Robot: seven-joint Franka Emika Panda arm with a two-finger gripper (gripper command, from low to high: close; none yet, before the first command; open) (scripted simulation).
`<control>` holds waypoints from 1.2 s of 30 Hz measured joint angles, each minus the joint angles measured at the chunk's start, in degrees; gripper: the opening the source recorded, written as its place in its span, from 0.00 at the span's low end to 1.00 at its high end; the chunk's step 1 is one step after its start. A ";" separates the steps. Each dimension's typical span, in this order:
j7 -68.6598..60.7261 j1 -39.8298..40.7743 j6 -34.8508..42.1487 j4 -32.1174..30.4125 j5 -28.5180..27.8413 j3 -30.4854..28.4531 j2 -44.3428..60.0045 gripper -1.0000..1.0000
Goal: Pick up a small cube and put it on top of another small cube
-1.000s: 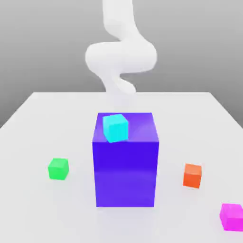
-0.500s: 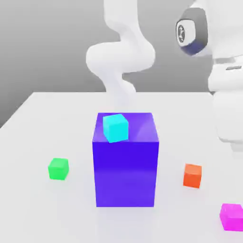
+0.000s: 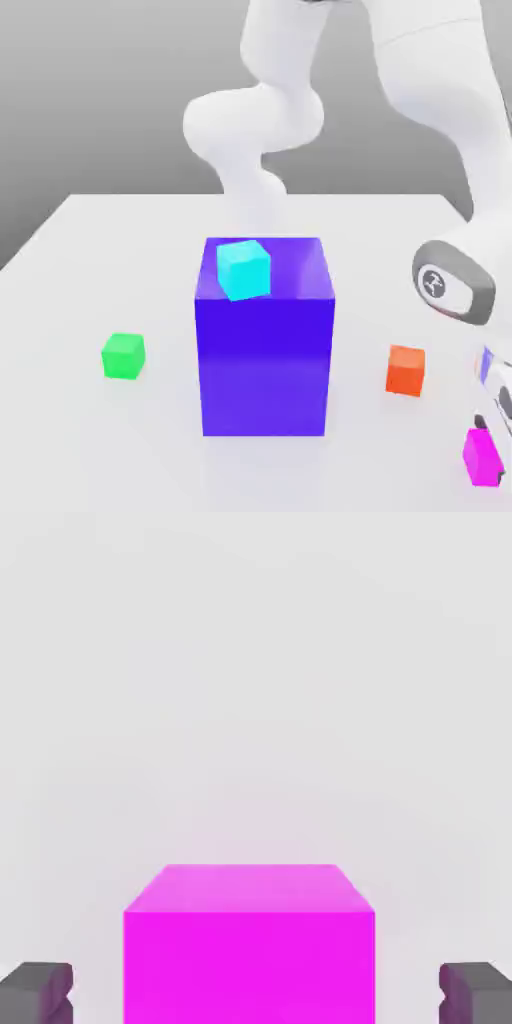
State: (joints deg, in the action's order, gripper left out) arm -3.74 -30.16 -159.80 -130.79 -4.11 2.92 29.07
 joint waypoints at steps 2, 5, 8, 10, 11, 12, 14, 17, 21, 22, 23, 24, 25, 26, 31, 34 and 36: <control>0.01 0.01 0.06 0.00 -0.01 0.01 0.00 0.00; 0.02 -0.01 0.21 -0.05 -0.05 0.01 -0.18 0.00; -0.47 0.45 4.24 -1.15 0.57 0.62 -5.30 0.00; -1.15 0.58 6.29 -0.78 1.18 1.38 -8.66 0.00; -1.55 1.27 6.62 -0.74 1.24 0.82 -10.51 0.00; -1.92 2.28 6.80 -0.91 1.18 -0.10 -12.48 0.00; -2.66 4.70 7.00 -1.63 0.97 -2.55 -16.58 0.00; -3.46 8.85 7.10 -3.72 0.40 -6.59 -22.12 0.00; -3.58 19.55 7.41 -8.97 -1.40 -12.31 -29.25 0.00; -3.66 22.63 7.48 -10.71 -1.95 -13.78 -31.42 0.00; -3.78 25.09 7.48 -12.43 -2.44 -15.03 -33.44 0.00; -3.95 26.84 7.44 -14.07 -2.80 -16.28 -35.29 0.00; -4.02 28.39 7.40 -15.74 -3.22 -17.58 -36.92 0.00; -4.03 30.13 7.33 -17.43 -3.66 -18.96 -38.42 0.00; -3.61 39.55 6.71 -26.17 -6.06 -25.68 -44.94 0.00; -1.23 45.12 6.85 -32.37 -8.95 -26.94 -46.50 0.00; 0.75 48.70 7.04 -36.63 -11.12 -27.34 -47.22 0.00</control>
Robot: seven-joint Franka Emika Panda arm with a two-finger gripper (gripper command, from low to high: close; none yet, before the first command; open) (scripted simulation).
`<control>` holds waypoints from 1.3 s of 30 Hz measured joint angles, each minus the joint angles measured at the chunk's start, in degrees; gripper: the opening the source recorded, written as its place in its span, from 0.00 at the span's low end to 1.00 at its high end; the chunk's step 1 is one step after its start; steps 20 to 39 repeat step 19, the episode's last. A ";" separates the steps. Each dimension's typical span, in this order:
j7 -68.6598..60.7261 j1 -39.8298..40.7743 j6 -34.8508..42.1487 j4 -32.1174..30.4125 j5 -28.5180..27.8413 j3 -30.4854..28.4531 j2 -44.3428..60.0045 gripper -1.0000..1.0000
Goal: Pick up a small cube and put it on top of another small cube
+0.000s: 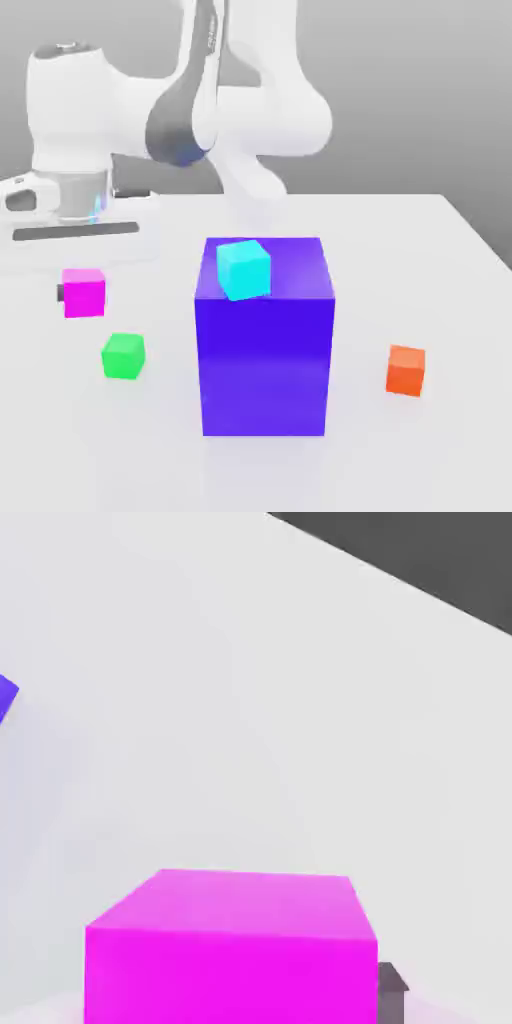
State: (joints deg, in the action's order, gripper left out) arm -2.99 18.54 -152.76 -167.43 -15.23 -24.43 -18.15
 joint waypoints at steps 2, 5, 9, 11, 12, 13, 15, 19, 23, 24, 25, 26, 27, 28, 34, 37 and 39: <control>0.26 0.93 -0.47 -2.46 0.14 -0.86 0.48 0.00; -2.48 -1.89 -2.63 -2.96 4.38 -2.82 3.38 0.00; -6.56 -6.62 -6.53 -2.79 10.48 -5.74 7.98 0.00; -8.65 -8.28 -8.79 -2.72 13.58 -6.53 10.40 0.00; -9.68 -9.03 -9.96 -2.70 15.06 -6.88 11.61 0.00; -10.61 -9.59 -11.16 -2.69 16.40 -7.09 12.82 0.00; -12.00 -10.24 -13.69 -2.71 18.41 -7.22 15.22 0.00; -11.99 -10.33 -17.29 -2.87 18.44 -7.44 18.27 1.00; -11.99 -10.33 -17.29 -2.87 18.44 -7.44 18.27 1.00; -11.99 -10.33 -17.29 -2.87 18.44 -7.44 18.27 1.00; -11.99 -10.33 -17.29 -2.87 18.44 -7.44 18.27 1.00; -11.99 -10.33 -17.29 -2.87 18.44 -7.44 18.27 1.00; -11.99 -10.33 -17.29 -2.87 18.44 -7.44 18.27 1.00; -11.99 -10.33 -17.29 -2.87 18.44 -7.44 18.27 1.00; -11.99 -10.33 -17.29 -2.87 18.44 -7.44 18.27 1.00; -11.99 -10.33 -17.29 -2.87 18.44 -7.44 18.27 1.00; -11.99 -10.33 -17.29 -2.87 18.44 -7.44 18.27 1.00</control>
